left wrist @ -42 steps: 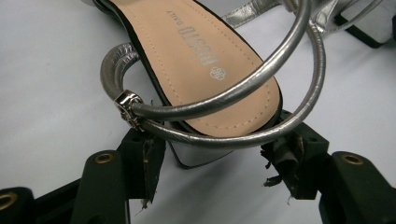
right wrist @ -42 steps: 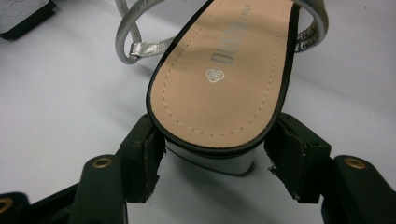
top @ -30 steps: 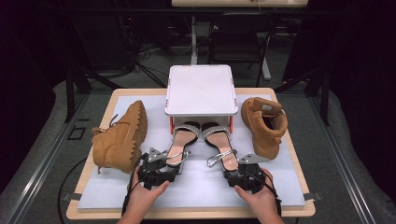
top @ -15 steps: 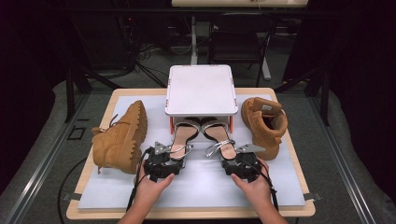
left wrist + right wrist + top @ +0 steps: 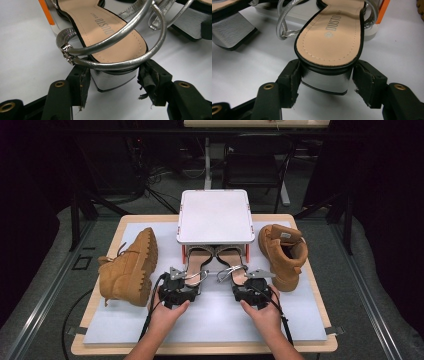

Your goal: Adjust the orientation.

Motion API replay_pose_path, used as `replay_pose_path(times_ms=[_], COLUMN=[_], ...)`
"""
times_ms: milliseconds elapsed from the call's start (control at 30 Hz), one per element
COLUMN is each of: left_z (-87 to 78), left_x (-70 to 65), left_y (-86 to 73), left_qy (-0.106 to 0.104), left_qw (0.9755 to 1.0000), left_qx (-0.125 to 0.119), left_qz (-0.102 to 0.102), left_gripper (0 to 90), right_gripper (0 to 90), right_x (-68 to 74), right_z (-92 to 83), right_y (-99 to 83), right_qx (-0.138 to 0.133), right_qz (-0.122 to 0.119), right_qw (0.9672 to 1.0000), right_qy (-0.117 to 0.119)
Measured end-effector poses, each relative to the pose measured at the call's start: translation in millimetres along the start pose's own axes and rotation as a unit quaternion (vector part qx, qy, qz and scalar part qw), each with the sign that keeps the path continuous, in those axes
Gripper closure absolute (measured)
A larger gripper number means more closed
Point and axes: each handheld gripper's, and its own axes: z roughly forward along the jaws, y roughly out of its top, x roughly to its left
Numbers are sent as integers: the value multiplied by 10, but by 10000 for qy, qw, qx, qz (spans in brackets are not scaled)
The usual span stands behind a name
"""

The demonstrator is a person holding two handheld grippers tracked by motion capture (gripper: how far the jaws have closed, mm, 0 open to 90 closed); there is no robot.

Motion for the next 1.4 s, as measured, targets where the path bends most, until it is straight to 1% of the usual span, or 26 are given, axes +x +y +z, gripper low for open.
replay_pose_path(times_ms=[100,200,367,467,500,533,667,767,833,900,933,1000,1033,1133,1200,1267,1367,1400], left_z=[28,51,104,144,144,145,142,142,141,109,89,52,32,-37,-82,-130,-184,-189], left_x=[-11,-33,-58,-94,-94,-88,-81,-82,-81,-72,-66,-55,-47,-20,-10,-12,-37,-44], left_y=[8,9,-33,-78,-78,-90,-95,-117,-134,-152,-160,-185,-199,-234,-259,-290,-318,-321], left_qy=[19,51,83,199,199,187,180,172,180,116,122,91,71,-4,-57,-102,-20,-28], left_qw=[10000,10000,9999,9997,9997,9998,9998,9998,9998,9998,9998,9997,9995,9988,9984,9980,9983,9983], left_qx=[40,53,56,85,85,33,31,-37,-96,-128,-124,-152,-228,-301,-339,-403,-415,-407], left_qz=[21,13,-21,109,109,101,107,57,31,-74,-80,-158,-225,-388,-449,-480,-420,-419], left_gripper=[445,445,445,445,444,444,442,441,441,444,443,443,447,452,477,529,623,651], right_gripper=[401,404,408,408,408,408,410,424,431,419,416,416,416,413,428,455,523,554], right_x=[28,60,105,122,124,127,117,120,127,124,128,134,138,152,159,161,161,165], right_z=[24,42,104,141,140,141,142,121,82,42,14,-30,-47,-90,-125,-169,-250,-280], right_y=[4,-11,-51,-87,-89,-91,-96,-103,-111,-122,-134,-155,-161,-158,-158,-163,-203,-222], right_qx=[9,14,94,132,129,127,99,65,5,1,8,20,26,13,-7,-45,-143,-196], right_qz=[4,40,-35,-63,-62,-58,-42,-73,-134,-145,-163,-233,-258,-289,-280,-235,-163,-119], right_qw=[10000,10000,9999,9999,9999,9999,9999,9999,9999,9998,9997,9997,9996,9995,9995,9996,9996,9995], right_qy=[-3,50,103,70,72,73,114,116,101,144,154,118,110,160,143,143,156,207])
